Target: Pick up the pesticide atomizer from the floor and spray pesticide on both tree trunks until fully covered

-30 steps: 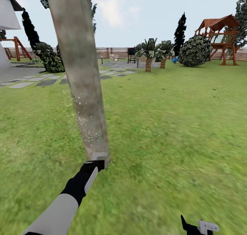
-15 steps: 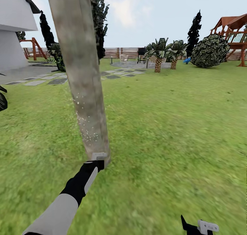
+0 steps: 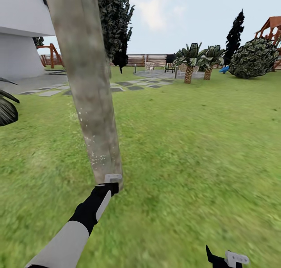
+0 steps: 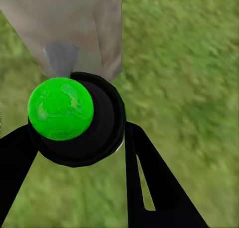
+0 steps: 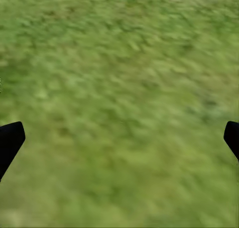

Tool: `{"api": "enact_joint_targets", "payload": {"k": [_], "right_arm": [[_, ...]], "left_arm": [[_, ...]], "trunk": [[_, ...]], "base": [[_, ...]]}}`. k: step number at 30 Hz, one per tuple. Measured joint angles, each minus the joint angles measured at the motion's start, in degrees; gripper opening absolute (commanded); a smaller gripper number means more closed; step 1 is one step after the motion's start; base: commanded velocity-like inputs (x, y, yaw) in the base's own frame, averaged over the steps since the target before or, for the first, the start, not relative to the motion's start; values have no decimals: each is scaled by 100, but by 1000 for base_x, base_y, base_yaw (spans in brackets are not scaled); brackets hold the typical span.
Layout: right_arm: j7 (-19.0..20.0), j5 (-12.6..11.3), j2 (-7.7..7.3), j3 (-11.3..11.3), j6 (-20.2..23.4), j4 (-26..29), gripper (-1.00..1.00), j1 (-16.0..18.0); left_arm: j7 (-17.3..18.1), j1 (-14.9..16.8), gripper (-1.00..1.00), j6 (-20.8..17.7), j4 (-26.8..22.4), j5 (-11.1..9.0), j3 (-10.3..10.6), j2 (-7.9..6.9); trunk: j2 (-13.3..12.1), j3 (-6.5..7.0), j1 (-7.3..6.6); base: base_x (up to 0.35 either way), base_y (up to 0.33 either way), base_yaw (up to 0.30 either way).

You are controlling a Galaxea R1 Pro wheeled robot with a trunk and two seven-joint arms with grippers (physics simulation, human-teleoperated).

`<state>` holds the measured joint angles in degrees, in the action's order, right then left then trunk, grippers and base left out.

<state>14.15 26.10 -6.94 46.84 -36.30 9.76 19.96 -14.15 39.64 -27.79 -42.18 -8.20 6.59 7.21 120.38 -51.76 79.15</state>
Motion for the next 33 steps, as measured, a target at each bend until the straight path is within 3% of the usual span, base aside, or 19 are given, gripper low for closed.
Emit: {"api": "enact_joint_targets", "payload": {"k": [7, 17, 33], "right_arm": [[0, 0, 0, 0, 0, 0, 100, -1], [0, 0, 0, 0, 0, 0, 100, -1], [0, 0, 0, -5, 0, 0, 100, -1]], "left_arm": [[0, 0, -100, 1, 0, 0, 0, 0], [0, 0, -100, 2, 0, 0, 0, 0], [0, 0, -100, 2, 0, 0, -3, 0]], "trunk": [[0, 0, 0], [0, 0, 0], [0, 0, 0]], "base": [[156, -265, 264], [149, -265, 51], [110, -266, 270]]}}
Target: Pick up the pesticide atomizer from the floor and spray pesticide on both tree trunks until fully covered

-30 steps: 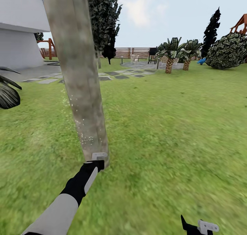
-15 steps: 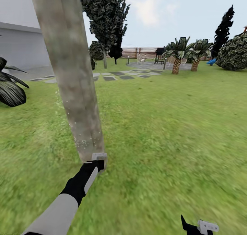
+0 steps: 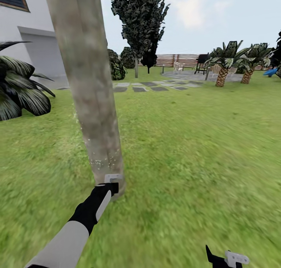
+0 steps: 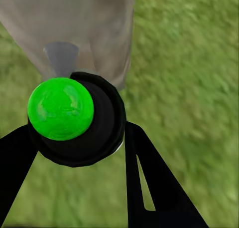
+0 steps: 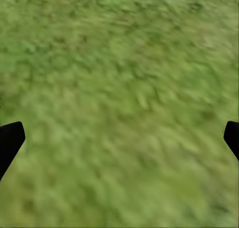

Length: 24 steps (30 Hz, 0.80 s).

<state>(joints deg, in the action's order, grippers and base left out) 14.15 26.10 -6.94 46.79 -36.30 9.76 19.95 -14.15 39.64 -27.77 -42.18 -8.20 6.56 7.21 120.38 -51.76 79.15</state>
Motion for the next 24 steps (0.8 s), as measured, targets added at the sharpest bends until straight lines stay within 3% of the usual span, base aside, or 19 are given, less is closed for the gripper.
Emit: {"api": "enact_joint_targets", "payload": {"k": [13, 18, 22, 24], "right_arm": [[0, 0, 0, -1, 0, -3, 100, 0], [0, 0, 0, -2, 0, 0, 100, 0], [0, 0, 0, 1, 0, 0, 100, 2], [0, 0, 0, 4, 0, 0, 100, 0]], "left_arm": [[0, 0, -100, 0, 0, 4, -6, -17], [0, -10, -100, 0, 0, 1, -6, -17], [-14, 3, -100, 201, -8, 7, 7, -4], [-232, 67, -100, 202, -73, 1, 25, 46]], "trunk": [[0, 0, 0], [0, 0, 0], [0, 0, 0], [0, 0, 0]], "base": [[42, -262, 276], [0, -26, 271], [0, -1, 41], [0, 0, 3]]}}
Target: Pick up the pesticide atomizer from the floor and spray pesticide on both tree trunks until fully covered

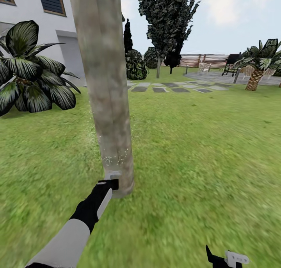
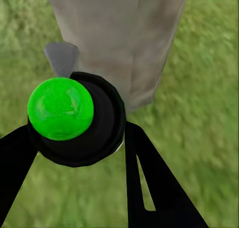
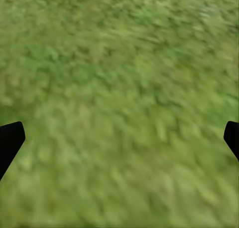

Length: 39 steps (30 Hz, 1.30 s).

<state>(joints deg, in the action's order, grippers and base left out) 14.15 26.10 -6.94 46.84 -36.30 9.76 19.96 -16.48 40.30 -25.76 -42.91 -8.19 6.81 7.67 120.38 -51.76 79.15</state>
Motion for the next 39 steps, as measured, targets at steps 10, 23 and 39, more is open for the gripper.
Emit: {"api": "enact_joint_targets", "payload": {"k": [10, 23, 39], "right_arm": [[0, 0, 0, -6, 0, 0, 100, 0], [0, 0, 0, -7, 0, 0, 100, 0], [0, 0, 0, -8, 0, -6, 100, 0]], "left_arm": [[-274, 31, -100, -1228, -1788, 7, -8, -69], [285, 418, -100, -2881, -2694, -68, 99, -168], [281, 391, -100, -3105, -2906, -18, -157, -518]], "trunk": [[0, 0, 0], [0, 0, 0], [0, 0, 0]], "base": [[0, 0, 0], [0, 0, 0], [-26, 0, 0]]}}
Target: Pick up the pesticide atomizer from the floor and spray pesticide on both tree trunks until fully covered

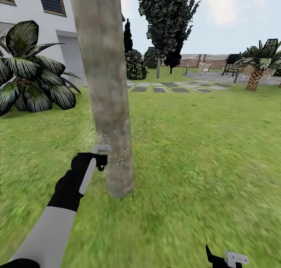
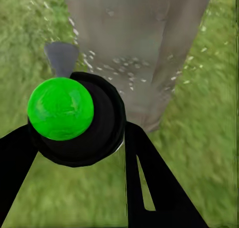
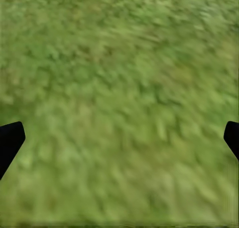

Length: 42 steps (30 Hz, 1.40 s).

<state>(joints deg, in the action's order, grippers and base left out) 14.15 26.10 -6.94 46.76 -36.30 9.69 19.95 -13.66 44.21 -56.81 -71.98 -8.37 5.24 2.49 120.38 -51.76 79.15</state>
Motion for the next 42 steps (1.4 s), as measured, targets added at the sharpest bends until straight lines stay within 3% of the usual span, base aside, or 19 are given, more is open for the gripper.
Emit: {"api": "enact_joint_targets", "payload": {"k": [4, 6, 9, 12, 14, 18, 20, 21, 23, 25, 27, 29, 31, 34, 37, 40, 42], "right_arm": [[0, 0, 0, 0, 0, -2, 100, 0], [0, 0, 0, 0, 0, -3, 100, 1], [0, 0, 0, 0, 0, -3, 100, 0], [0, 0, 0, 0, 0, -3, 100, 2], [0, 0, 0, 0, 0, -3, 100, 0], [0, 0, 1, 0, 0, -3, 100, 1], [0, 0, 0, 0, 0, -3, 100, 0], [0, 0, 0, 0, 0, -3, 100, 0], [0, 0, 2, 0, 0, -3, 100, 0], [0, 0, 3, 0, 0, -3, 100, 1], [0, 0, 2, 0, 0, -3, 100, 3], [0, 0, 3, 0, 0, -3, 100, 0], [0, 0, 1, 0, 0, -3, 100, 0], [0, 0, 8, 0, 0, -3, 100, 0], [0, 0, 9, 0, 0, -3, 100, 1], [0, 0, 9, 0, 0, -3, 100, 0], [0, 1, 9, 0, 1, -3, 100, 0]], "left_arm": [[-53, 43, -100, 7, 0, 9, 447, 51], [-56, 69, -100, 8, 0, -11, 486, 149], [-63, 162, -100, 3, -1, -47, 498, 447], [-59, 330, -100, -49, -6, -26, 492, 513], [-64, 450, -100, -67, -175, 31, 428, 500], [-30, 478, -100, -115, -345, 46, -298, 402], [-5, 479, -100, -135, -357, 45, -493, 155], [-1, 487, -100, -135, -359, 16, -513, 80], [3, 500, -100, -133, -360, -43, -478, 84], [4, 582, -100, -145, -361, -72, -419, 276], [1, 668, -100, -153, -361, -53, -221, 451], [-8, 846, -100, -156, -362, -66, 48, 553], [-13, 944, -100, -168, -361, -30, 110, 605], [-14, 972, -100, -178, -361, -3, 107, 563], [-15, 987, -100, -193, -458, 39, -64, 508], [-15, 996, -100, -194, -515, 33, -174, 313], [-14, 935, -100, -190, -520, -13, -197, 300]], "trunk": [[0, 0, 0], [0, 0, 0], [0, 0, 0], [0, 0, 0], [0, 1, 0], [0, 0, 0], [0, 0, 0], [0, 0, 0], [0, 0, 0], [0, 0, 0], [0, 0, 0], [0, 1, 0], [0, 0, 0], [0, 0, 0], [0, 0, 0], [0, 0, 0], [0, 0, 0]], "base": [[-230, 0, 0], [-32, 0, 0], [-5, 0, 0], [0, 0, 0], [0, 0, 0], [0, 0, 0], [0, 0, 0], [0, 0, 0], [0, 0, 0], [0, 0, 0], [0, 0, 0], [0, 0, 0], [0, 0, 0], [0, 0, 0], [0, 0, 0], [0, 0, 0], [0, 0, 0]]}}
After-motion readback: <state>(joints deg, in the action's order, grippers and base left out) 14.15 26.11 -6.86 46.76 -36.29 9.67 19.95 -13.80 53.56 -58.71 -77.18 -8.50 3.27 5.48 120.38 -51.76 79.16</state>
